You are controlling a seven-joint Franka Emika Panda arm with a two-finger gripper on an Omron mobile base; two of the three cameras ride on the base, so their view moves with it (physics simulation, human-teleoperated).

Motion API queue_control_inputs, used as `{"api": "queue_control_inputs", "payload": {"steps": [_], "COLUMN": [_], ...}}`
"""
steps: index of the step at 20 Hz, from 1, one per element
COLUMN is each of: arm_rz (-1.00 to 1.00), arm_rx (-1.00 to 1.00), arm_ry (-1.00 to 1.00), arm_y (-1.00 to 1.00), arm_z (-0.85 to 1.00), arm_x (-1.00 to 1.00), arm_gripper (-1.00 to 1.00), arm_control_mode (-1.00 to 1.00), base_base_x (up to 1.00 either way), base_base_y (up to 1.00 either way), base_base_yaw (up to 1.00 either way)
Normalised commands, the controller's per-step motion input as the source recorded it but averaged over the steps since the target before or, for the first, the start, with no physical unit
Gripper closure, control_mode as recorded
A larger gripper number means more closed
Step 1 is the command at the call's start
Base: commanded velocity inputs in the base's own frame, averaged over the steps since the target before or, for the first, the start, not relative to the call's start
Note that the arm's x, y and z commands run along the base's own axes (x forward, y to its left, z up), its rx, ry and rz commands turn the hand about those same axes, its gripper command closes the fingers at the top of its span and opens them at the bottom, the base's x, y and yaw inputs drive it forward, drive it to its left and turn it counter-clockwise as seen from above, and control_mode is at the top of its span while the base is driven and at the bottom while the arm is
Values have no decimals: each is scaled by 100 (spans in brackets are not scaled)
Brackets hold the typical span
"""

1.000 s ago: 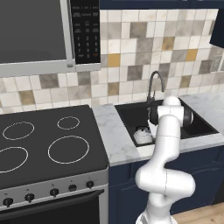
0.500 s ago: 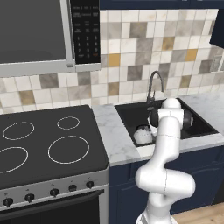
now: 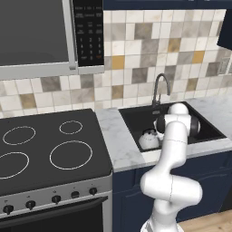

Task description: Open the cabinet, pick the kettle from the cabinet, and place it in the sink.

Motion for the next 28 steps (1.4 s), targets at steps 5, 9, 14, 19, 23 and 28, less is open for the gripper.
{"api": "queue_control_inputs", "payload": {"steps": [5, 9, 14, 19, 23, 28], "arm_rz": [0, 0, 0, 0, 0, 0], "arm_rx": [0, 0, 0, -7, -10, -9], "arm_ry": [0, 0, 0, 1, 8, 11], "arm_y": [2, 0, 0, -4, -13, -17], "arm_z": [-29, -13, -3, 2, 8, 9], "arm_x": [-6, 0, -2, -1, 0, 0], "arm_gripper": [-100, -100, -100, -100, -100, -100], "arm_control_mode": [-100, -100, -100, -100, -100, -100], "base_base_x": [0, 0, 0, 0, 0, 0], "base_base_y": [0, 0, 0, 0, 0, 0], "base_base_yaw": [0, 0, 0, 0, 0, 0]}}
